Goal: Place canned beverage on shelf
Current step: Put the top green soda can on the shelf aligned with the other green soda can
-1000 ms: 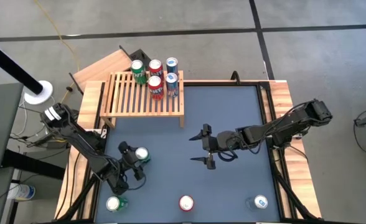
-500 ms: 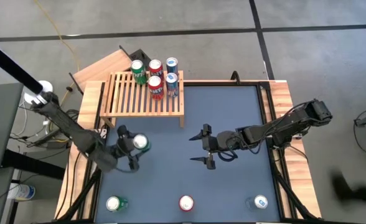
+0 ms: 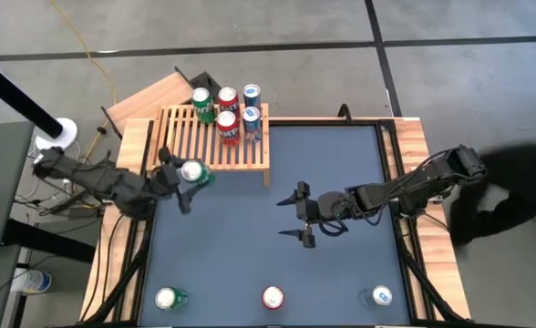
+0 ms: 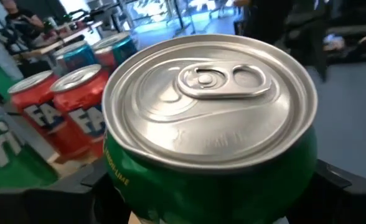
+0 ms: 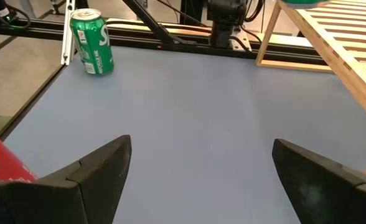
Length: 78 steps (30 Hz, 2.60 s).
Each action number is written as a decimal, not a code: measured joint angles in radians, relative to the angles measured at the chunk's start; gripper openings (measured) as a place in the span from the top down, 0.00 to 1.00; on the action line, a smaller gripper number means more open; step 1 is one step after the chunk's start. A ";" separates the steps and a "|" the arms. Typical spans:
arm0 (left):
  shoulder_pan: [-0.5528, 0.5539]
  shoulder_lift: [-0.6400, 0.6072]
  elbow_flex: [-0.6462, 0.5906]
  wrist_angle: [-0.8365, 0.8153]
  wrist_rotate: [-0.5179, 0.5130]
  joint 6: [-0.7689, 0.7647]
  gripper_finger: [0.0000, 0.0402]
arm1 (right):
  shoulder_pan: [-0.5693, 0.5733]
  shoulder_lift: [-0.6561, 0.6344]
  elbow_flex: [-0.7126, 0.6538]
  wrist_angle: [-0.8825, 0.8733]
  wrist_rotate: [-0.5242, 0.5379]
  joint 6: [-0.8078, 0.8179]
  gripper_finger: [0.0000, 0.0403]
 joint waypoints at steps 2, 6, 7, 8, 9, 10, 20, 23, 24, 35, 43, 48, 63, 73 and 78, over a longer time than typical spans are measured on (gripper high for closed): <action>0.076 0.001 0.010 -0.010 0.082 0.033 0.27 | -0.004 0.000 0.000 0.000 0.000 0.000 0.06; 0.233 0.019 0.102 -0.116 0.243 0.044 0.27 | -0.007 0.000 0.000 0.000 0.000 0.001 0.06; 0.267 0.024 0.128 -0.151 0.273 0.050 0.27 | -0.007 0.000 0.000 0.000 0.000 0.001 0.06; 0.304 0.030 0.153 -0.188 0.307 0.060 0.27 | -0.007 0.000 0.000 0.000 0.000 0.000 0.06; 0.339 0.036 0.175 -0.219 0.340 0.072 0.27 | -0.007 0.000 0.000 0.000 0.000 0.001 0.06; 0.375 0.042 0.195 -0.245 0.377 0.085 0.27 | -0.007 0.000 0.000 0.000 0.000 0.000 0.06; 0.743 0.056 0.182 -0.275 0.764 0.115 0.27 | -0.008 0.000 0.000 0.000 0.000 -0.008 0.06; 0.841 0.058 0.156 -0.259 0.847 0.119 0.27 | -0.007 0.000 0.000 -0.001 0.000 -0.008 0.06; 0.872 0.058 0.151 -0.245 0.881 0.118 0.27 | -0.005 0.000 0.000 -0.001 0.000 -0.008 0.06; 1.148 0.073 0.088 -0.183 1.130 0.115 0.26 | 0.012 0.000 0.000 -0.029 0.000 -0.002 0.06; 1.206 0.128 0.086 -0.169 1.248 0.155 0.26 | 0.012 0.000 0.000 -0.031 0.000 -0.006 0.06; 1.206 0.140 0.086 -0.155 1.256 0.162 0.26 | 0.013 0.000 0.000 -0.031 0.000 -0.007 0.06; 1.206 0.127 0.086 -0.168 1.245 0.156 0.15 | 0.013 0.000 0.000 -0.042 0.000 -0.007 0.06; 1.206 0.044 0.087 -0.279 1.184 0.172 0.15 | 0.013 0.000 0.000 -0.039 0.000 -0.007 0.06; 1.206 0.023 0.087 -0.337 1.170 0.159 0.15 | 0.013 0.000 0.000 -0.037 0.000 -0.007 0.06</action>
